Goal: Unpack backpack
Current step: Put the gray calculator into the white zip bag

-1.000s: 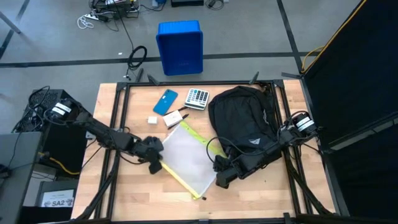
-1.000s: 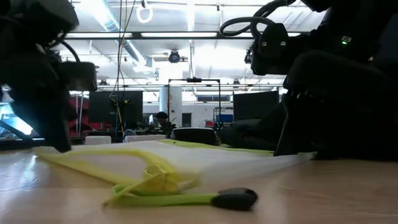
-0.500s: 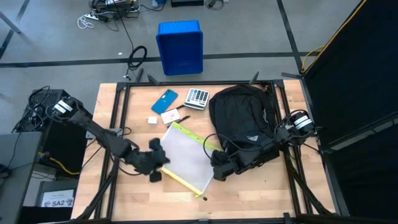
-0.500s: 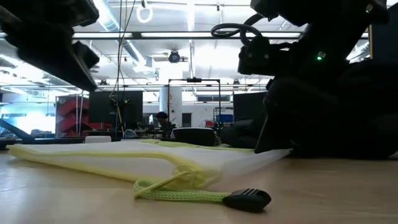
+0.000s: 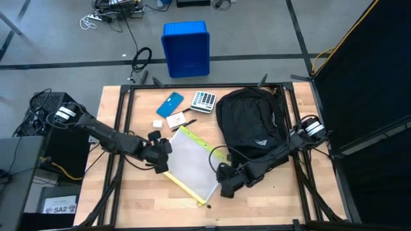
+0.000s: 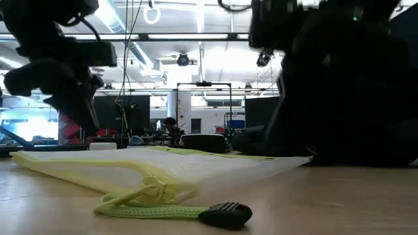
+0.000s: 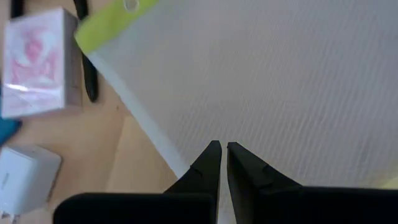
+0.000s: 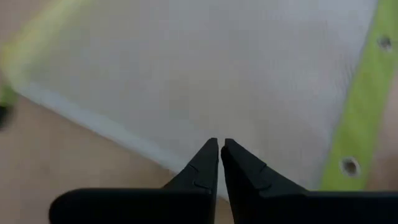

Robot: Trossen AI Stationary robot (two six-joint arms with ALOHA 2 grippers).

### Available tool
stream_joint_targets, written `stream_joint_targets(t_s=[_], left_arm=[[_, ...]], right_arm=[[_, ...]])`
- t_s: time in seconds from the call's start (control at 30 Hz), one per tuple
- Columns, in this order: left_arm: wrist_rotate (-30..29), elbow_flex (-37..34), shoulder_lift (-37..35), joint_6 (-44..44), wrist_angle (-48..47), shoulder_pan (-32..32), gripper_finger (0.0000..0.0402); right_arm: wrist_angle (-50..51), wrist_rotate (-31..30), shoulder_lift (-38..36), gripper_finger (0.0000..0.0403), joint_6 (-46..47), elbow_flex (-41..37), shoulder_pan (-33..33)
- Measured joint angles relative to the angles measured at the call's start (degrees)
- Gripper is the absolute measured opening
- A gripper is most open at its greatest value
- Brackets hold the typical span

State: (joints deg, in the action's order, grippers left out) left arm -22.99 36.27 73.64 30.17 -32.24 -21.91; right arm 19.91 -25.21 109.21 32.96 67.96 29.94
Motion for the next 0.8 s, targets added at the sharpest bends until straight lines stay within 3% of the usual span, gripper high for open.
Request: stream_joint_targets(t_s=[0.3,0.6,0.8], left_arm=[[9.33,-4.78,1.32,1.66,6.85,0.17,0.0],[17.47,-7.59,1.71,6.32,14.71,-0.02,0.0],[22.21,-7.74,2.67,6.37,22.8,-1.4,0.0]], right_arm=[[-1.04,4.66,0.27,0.0001,1.77,0.17,-0.01],[7.06,2.7,0.28,0.0001,6.88,-0.61,-3.54],[7.37,0.7,0.31,0.0001,6.4,-0.61,-4.98]])
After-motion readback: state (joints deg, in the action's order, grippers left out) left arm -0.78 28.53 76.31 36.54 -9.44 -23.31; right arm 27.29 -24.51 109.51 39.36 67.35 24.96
